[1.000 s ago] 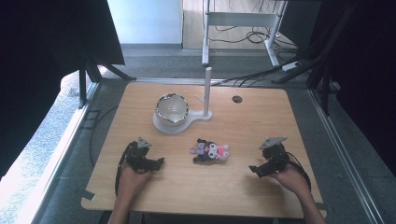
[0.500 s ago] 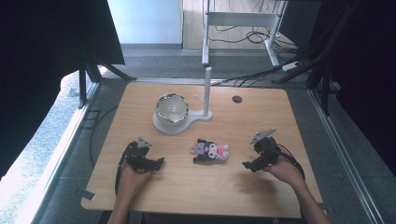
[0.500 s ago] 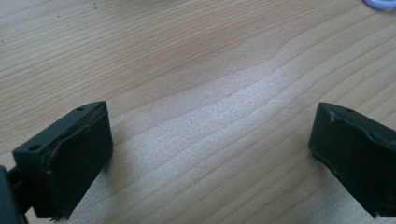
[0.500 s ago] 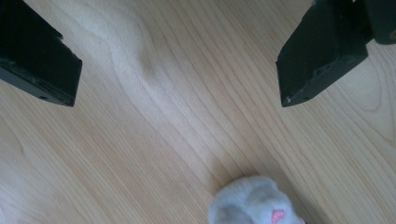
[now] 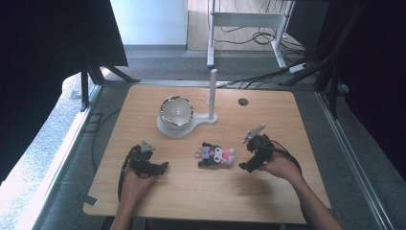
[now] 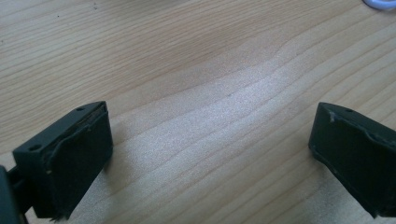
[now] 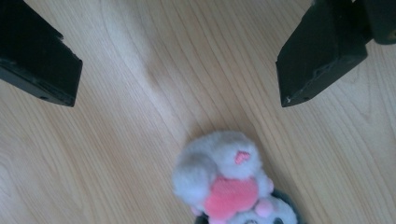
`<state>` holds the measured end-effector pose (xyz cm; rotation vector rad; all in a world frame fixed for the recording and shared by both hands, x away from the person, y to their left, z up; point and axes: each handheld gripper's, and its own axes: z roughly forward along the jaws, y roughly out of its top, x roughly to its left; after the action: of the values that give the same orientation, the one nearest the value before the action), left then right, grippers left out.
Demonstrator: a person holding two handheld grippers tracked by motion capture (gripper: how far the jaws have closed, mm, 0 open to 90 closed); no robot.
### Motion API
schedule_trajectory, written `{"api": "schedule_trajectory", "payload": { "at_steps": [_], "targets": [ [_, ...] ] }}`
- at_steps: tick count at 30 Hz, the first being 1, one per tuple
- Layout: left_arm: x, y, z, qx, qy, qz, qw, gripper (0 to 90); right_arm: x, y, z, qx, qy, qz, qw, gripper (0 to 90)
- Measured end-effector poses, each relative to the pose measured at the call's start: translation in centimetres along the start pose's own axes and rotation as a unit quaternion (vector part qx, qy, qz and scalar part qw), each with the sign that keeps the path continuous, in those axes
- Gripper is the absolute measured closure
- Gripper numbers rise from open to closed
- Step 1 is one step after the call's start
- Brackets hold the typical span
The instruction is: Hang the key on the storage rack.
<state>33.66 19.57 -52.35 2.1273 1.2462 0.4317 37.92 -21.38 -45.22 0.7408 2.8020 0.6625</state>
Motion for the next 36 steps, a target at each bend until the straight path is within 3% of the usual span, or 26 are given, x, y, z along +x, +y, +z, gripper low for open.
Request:
{"api": "schedule_trajectory", "payload": {
  "at_steps": [9, 19, 27, 33, 36],
  "targets": [
    [0.0, 0.0, 0.0, 0.000, 0.000, 0.000, 1.0000, 0.0, 0.2, 2.5, 1.4, 0.026, 0.022, -0.037, 0.9987, 0.9],
    [0.0, 0.0, 0.0, 0.000, 0.000, 0.002, 1.0000, 0.0, 1.0, 5.4, 3.1, 0.059, 0.038, -0.089, 0.9936, 3.8],
    [0.1, 0.1, 0.0, 0.001, -0.001, 0.002, 1.0000, 0.0, 1.9, 7.8, 5.4, 0.107, 0.055, -0.144, 0.9824, 13.6],
    [0.0, 0.1, 0.0, 0.001, -0.002, 0.001, 1.0000, 0.0, 2.4, 8.9, 6.9, 0.143, 0.066, -0.165, 0.9737, 21.3],
    [0.0, 0.1, 0.0, 0.001, -0.001, 0.001, 1.0000, 0.0, 2.5, 9.2, 7.3, 0.154, 0.065, -0.170, 0.9713, 26.5]
  ]
}}
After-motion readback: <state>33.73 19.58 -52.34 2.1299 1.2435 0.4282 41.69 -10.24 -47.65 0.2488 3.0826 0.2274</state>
